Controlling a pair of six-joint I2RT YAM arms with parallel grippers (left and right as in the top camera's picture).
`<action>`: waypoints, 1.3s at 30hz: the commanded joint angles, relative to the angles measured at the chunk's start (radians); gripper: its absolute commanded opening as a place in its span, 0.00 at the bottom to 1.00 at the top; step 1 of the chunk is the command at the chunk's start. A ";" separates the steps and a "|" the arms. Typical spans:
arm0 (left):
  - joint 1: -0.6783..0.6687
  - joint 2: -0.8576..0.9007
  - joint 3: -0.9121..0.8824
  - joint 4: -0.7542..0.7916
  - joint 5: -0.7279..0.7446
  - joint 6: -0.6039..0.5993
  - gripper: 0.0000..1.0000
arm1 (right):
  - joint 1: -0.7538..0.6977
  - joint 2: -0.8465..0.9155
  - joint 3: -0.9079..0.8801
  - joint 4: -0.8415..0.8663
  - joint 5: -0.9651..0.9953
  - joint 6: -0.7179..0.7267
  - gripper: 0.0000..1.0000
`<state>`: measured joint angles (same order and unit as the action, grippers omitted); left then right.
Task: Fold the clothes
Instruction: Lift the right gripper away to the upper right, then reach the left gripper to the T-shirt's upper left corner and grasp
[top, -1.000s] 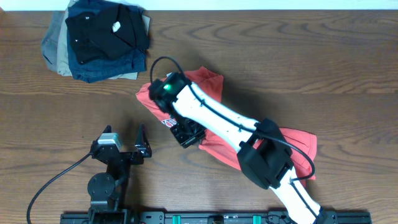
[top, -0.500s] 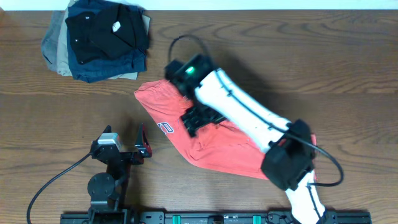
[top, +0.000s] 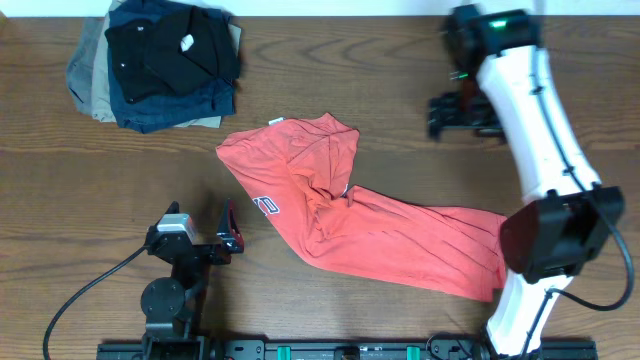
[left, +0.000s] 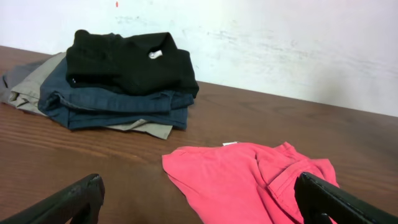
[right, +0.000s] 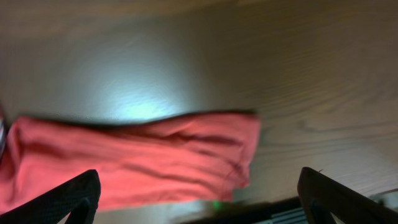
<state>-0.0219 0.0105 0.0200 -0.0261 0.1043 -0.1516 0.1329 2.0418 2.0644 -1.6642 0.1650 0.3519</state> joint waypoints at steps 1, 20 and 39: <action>-0.002 -0.005 -0.016 -0.035 0.014 0.017 0.98 | -0.105 -0.014 -0.004 0.023 0.014 -0.008 0.99; -0.002 -0.005 -0.016 -0.034 0.014 0.017 0.98 | -0.369 -0.014 -0.004 0.050 -0.188 -0.008 0.99; -0.002 0.095 0.164 -0.024 0.375 -0.229 0.98 | -0.369 -0.014 -0.004 0.050 -0.188 -0.008 0.99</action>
<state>-0.0219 0.0544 0.0639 -0.0399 0.3973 -0.3687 -0.2272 2.0418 2.0632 -1.6146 -0.0193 0.3519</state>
